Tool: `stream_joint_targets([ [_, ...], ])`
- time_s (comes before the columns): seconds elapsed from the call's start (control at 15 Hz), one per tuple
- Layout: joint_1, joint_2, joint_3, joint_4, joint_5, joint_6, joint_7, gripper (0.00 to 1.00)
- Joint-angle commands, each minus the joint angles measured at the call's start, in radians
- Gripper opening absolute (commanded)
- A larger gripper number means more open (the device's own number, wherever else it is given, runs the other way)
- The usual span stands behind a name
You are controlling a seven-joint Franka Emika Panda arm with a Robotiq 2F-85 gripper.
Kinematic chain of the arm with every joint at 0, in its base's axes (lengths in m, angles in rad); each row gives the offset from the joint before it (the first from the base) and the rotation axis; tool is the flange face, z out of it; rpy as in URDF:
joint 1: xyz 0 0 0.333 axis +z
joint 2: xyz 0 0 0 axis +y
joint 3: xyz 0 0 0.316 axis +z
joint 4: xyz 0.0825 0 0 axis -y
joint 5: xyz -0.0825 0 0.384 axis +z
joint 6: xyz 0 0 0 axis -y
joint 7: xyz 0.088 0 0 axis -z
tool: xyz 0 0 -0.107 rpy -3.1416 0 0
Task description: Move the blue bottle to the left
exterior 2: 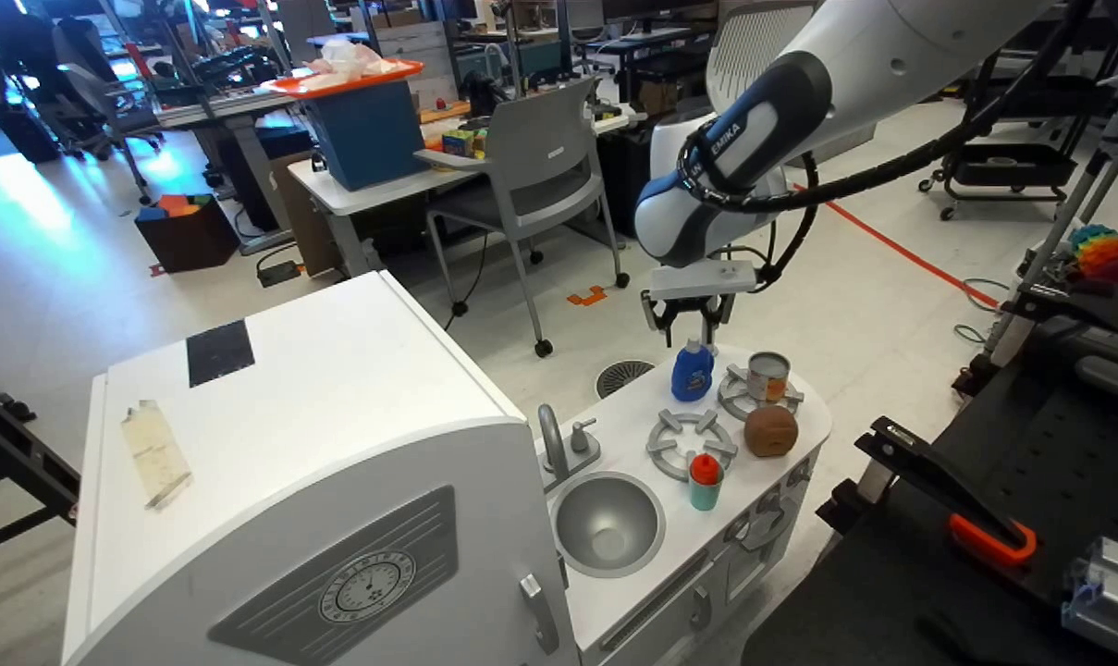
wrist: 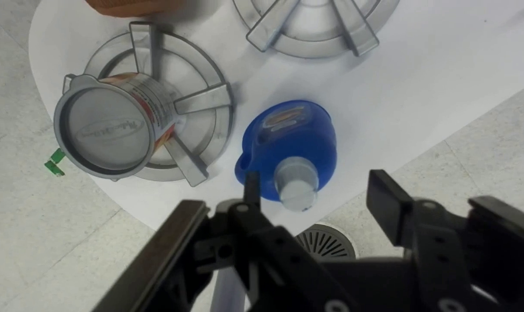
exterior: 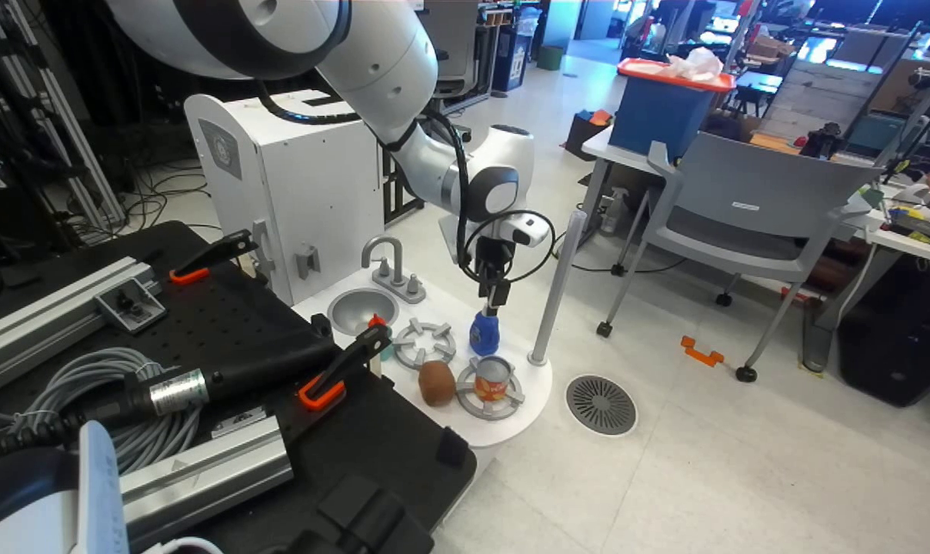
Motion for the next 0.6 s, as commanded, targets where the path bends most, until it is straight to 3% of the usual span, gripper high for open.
stream_joint_targets([
  [0.0, 0.004, 0.000, -0.018, 0.003, -0.034, -0.034, 0.052, 0.34],
  [0.27, 0.009, 0.000, -0.034, 0.004, -0.060, -0.049, 0.076, 0.03],
  [0.53, 0.025, -0.006, -0.016, 0.035, -0.067, -0.104, 0.072, 0.06],
])
